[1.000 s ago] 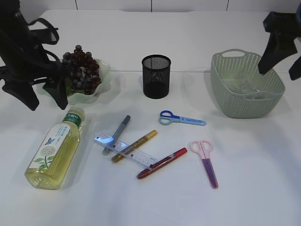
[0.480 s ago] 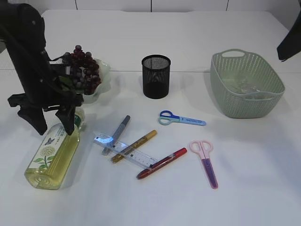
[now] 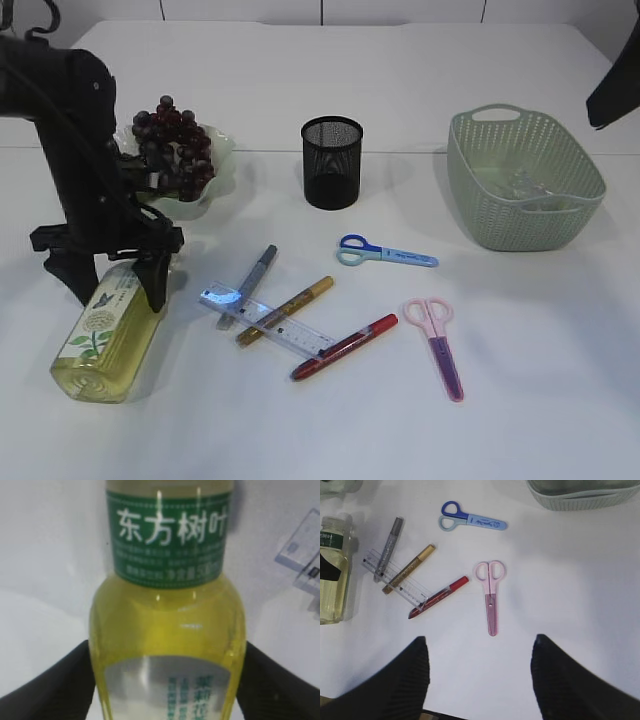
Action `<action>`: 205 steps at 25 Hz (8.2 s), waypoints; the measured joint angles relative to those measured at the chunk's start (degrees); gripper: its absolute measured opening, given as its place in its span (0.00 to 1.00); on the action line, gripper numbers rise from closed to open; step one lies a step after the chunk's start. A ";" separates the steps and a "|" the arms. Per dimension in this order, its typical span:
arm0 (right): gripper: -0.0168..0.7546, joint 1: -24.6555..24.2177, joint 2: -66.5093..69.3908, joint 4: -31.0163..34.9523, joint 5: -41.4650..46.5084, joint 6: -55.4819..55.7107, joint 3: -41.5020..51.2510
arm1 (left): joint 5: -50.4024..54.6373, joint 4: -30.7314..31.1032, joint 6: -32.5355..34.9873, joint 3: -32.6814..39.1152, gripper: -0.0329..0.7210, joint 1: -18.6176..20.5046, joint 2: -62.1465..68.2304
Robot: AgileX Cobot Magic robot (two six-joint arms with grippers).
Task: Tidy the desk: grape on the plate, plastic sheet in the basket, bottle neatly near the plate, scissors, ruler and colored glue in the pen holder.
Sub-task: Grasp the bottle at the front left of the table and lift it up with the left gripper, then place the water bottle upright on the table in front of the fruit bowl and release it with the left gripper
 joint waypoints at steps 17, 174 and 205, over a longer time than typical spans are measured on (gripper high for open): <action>0.67 0.00 0.00 0.00 0.00 -0.12 0.00 | -0.22 0.57 -0.25 0.00 0.79 0.00 0.87; 0.67 0.00 0.00 0.95 0.09 -5.17 0.00 | -134.85 -3.47 10.93 55.30 0.83 1.89 -8.15; 0.67 0.00 0.00 1.06 0.09 -5.17 0.00 | -134.66 -2.14 9.02 55.30 0.84 1.89 -9.91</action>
